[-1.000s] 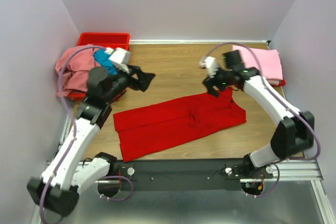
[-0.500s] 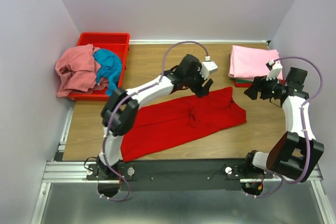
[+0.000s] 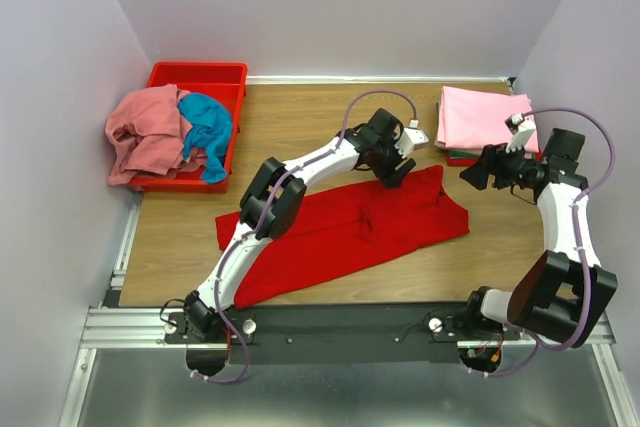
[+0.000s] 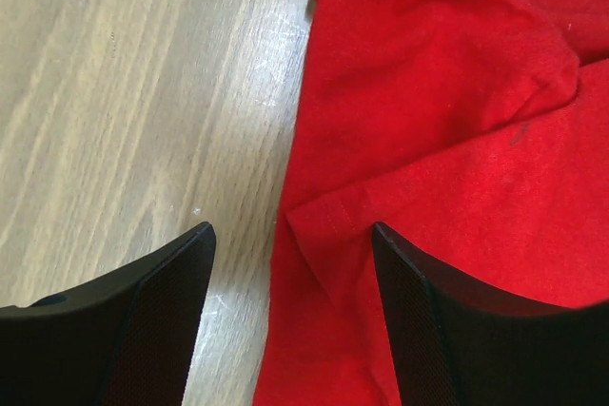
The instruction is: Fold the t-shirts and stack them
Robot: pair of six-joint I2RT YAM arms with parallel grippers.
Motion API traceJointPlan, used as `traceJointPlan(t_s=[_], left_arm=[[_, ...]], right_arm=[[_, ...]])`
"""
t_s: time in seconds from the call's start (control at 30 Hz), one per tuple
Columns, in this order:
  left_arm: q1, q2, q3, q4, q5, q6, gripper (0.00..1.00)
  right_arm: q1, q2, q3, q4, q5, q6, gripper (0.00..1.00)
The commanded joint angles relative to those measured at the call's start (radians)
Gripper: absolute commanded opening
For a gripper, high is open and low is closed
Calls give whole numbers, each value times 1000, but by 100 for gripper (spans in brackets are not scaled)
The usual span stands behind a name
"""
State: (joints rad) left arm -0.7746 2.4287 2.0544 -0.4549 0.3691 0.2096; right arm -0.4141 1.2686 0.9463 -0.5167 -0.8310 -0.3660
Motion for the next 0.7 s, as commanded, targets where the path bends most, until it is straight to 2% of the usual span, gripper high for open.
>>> traceJointPlan(t_s=[0.0, 0.17, 0.27, 0.37, 0.4, 0.5, 0.67], left_arm=[[-3, 27, 38, -51, 29, 13, 73], [-6, 66, 29, -80, 71, 1, 61], [-6, 84, 32, -90, 70, -15, 48], [-6, 89, 39, -97, 68, -22, 32], [-5, 84, 41, -99, 65, -27, 21], [11, 61, 44, -102, 62, -39, 0], [90, 9, 6, -100, 48, -76, 0]], right_arm=[[-6, -8, -12, 14, -36, 6, 83], [-6, -11, -14, 14, -36, 2, 83], [-6, -14, -17, 14, -36, 1, 83], [-6, -15, -18, 14, -36, -1, 83], [-6, -15, -17, 14, -34, -2, 83], [-6, -14, -18, 14, -31, -4, 83], [-6, -12, -20, 12, -30, -4, 83]])
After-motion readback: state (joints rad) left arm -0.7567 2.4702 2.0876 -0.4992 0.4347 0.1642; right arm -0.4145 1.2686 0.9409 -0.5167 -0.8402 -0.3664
